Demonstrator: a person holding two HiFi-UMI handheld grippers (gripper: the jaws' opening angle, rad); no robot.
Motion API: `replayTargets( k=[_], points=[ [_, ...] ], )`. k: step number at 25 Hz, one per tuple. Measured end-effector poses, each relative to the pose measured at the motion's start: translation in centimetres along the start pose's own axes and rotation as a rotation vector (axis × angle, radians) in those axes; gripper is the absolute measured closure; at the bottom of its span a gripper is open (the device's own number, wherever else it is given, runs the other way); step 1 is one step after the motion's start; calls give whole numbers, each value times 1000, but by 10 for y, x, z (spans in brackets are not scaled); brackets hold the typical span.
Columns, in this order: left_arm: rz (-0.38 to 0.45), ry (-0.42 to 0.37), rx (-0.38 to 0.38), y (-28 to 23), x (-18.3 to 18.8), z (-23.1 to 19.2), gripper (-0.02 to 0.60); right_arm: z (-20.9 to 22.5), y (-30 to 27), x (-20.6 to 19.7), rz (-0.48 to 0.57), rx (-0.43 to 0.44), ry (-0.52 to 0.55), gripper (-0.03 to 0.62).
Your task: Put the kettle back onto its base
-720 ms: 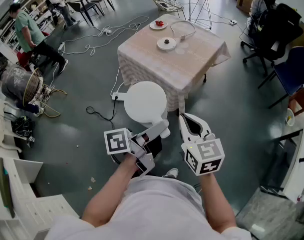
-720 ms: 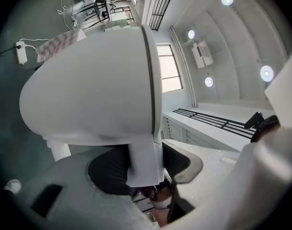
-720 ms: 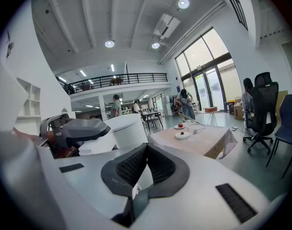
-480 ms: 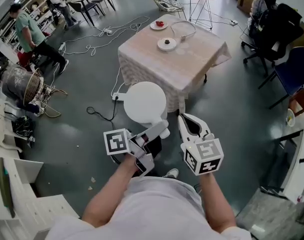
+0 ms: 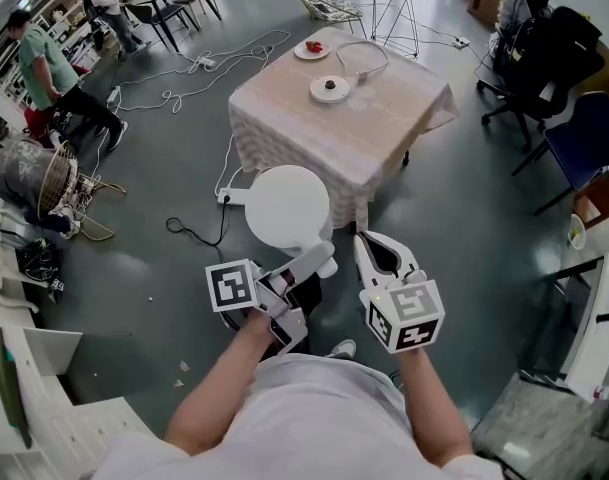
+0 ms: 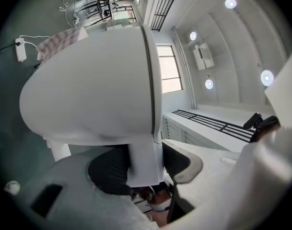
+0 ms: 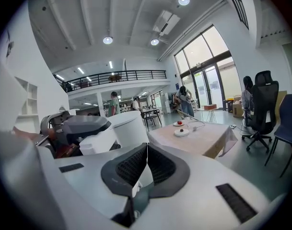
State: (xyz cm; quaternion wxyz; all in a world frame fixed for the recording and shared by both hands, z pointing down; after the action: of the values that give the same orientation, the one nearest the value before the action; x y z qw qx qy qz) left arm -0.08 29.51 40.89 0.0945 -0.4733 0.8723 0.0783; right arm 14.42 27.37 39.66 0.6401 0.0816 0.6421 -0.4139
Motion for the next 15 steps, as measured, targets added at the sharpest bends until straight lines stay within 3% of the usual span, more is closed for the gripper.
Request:
replayTargets(
  k=[15],
  points=[
    [-81,25,-32,14,121,-29,383,-2,-106,60,-31,-71,-22,589]
  ],
)
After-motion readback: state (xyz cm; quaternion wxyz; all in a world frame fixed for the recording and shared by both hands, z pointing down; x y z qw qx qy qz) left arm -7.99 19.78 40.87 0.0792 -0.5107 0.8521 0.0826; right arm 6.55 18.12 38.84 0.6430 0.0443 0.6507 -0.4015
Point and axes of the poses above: the fingertips, and each gripper's own axes: y backward along the fingers, z to its right, x out of its top, the point moved 7 cm from there along y, backward along the fingers, and after that the axes turned 9 degrees about -z, right-handed, at the moved point
